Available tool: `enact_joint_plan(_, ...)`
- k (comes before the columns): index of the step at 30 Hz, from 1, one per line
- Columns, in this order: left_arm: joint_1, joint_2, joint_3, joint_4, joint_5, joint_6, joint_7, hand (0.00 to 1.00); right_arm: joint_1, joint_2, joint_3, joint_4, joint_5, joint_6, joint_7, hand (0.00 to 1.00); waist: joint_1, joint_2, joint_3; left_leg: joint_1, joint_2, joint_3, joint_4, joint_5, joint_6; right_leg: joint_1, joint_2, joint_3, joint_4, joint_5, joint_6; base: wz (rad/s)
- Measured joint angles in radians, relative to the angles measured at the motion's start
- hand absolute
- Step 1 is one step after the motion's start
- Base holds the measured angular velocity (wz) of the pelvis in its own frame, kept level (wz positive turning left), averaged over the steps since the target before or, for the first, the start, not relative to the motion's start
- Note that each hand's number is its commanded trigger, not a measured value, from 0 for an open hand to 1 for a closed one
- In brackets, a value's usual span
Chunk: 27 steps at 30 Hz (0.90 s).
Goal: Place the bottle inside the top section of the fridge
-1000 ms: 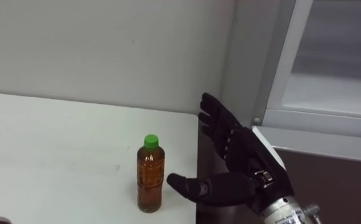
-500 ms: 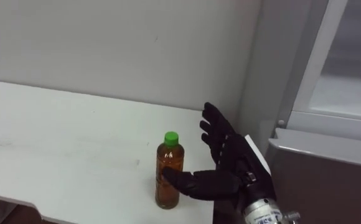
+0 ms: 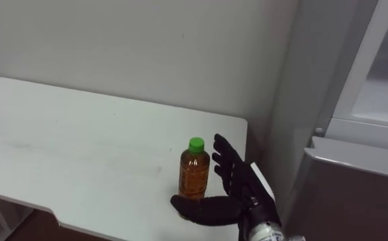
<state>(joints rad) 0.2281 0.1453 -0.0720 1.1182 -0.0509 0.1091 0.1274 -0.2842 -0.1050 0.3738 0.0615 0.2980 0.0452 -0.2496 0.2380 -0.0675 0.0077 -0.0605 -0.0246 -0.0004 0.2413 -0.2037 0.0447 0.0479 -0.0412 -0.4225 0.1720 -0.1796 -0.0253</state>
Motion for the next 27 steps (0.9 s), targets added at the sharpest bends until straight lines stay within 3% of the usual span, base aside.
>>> enact_joint_plan(5, 0.001, 0.001, -0.010, -0.009, 0.004, 0.002, -0.003, 0.00, -0.011, 0.001, 0.000, 0.016, -0.047, 0.000, -0.041, 0.00, 0.018, -0.002, 0.0009, 0.002, -0.004, 0.000, -0.003, 0.002, 0.004, 0.001, -0.003, -0.002, -0.001, 0.002, 0.003, 0.00)
enact_joint_plan(10, 0.012, 0.005, -0.009, -0.048, 0.024, 0.006, -0.014, 0.00, -0.011, 0.004, 0.000, 0.052, -0.074, 0.000, -0.081, 0.00, 0.019, -0.011, 0.0075, 0.001, -0.006, -0.001, -0.003, 0.003, 0.006, 0.001, -0.005, -0.005, -0.001, 0.003, 0.006, 0.00)
enact_joint_plan(22, 0.018, 0.005, 0.012, -0.061, 0.083, 0.037, -0.029, 0.00, -0.096, 0.022, -0.002, 0.186, -0.063, 0.000, -0.129, 0.00, 0.020, -0.026, 0.0002, -0.001, -0.007, -0.004, -0.002, 0.005, 0.007, 0.002, -0.008, -0.025, -0.001, 0.004, 0.007, 0.00)
enact_joint_plan(27, 0.018, 0.007, 0.012, -0.062, 0.083, 0.038, -0.029, 0.00, -0.103, 0.022, -0.002, 0.215, -0.063, 0.000, -0.151, 0.00, 0.020, -0.030, 0.0020, -0.002, -0.008, -0.007, -0.002, 0.005, 0.007, 0.002, -0.009, -0.036, -0.001, 0.005, 0.008, 0.01)
